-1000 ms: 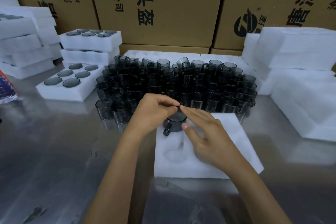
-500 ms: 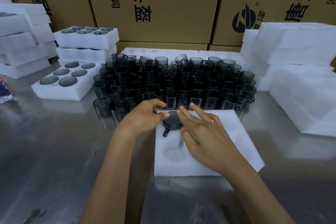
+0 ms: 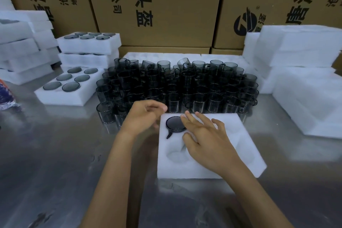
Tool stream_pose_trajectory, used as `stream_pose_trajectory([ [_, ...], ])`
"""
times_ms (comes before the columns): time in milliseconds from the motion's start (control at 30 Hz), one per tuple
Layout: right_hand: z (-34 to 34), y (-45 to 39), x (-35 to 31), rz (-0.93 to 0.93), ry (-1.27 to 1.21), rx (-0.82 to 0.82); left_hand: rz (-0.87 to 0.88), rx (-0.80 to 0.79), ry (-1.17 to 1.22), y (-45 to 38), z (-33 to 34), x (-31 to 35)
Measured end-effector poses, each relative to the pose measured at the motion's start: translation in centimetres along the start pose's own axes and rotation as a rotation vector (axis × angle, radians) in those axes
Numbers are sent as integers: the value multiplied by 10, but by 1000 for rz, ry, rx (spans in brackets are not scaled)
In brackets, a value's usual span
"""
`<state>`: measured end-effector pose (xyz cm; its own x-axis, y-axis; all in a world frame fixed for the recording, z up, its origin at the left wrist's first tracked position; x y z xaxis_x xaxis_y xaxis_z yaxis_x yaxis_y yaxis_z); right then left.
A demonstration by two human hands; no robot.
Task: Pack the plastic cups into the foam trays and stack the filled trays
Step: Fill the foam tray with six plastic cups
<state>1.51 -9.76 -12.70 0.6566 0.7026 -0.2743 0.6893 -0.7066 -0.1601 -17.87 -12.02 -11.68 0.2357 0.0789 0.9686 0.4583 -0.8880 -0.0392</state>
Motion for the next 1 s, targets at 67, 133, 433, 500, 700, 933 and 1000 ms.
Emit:
stream_pose_trajectory([
  [67, -2, -3, 4, 13, -83, 10, 22, 209, 89, -2, -8, -1],
  [133, -10, -7, 12, 88, -335, 27, 76, 420, 55, -7, -16, 0],
  [433, -29, 1, 47, 365, -1219, 224, 33, 542, -485, -86, -63, 3],
  [500, -27, -1, 49, 372, -1238, 216, -30, 488, -669, -101, -69, -2],
  [700, -27, -1, 52, 346, -1273, 227, 85, 630, -610, -91, -73, -7],
  [933, -29, -5, 48, 289, -1231, 244, 488, 524, -435, -35, -24, 19],
  [1000, -35, -17, 46, 244, -1158, 224, 593, 435, -364, -15, 2, 30],
])
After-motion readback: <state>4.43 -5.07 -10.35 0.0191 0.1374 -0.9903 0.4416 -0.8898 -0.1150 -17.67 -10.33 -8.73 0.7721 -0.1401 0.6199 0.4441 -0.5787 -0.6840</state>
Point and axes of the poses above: each hand's wrist, its own y-axis away from the middle knuckle, its own z-axis out of the palm, x = y × z, the point moved 4 cm from there along -y, towards the middle knuckle, and after that the axes turned 3 degrees about y, right-handed, at the moved point
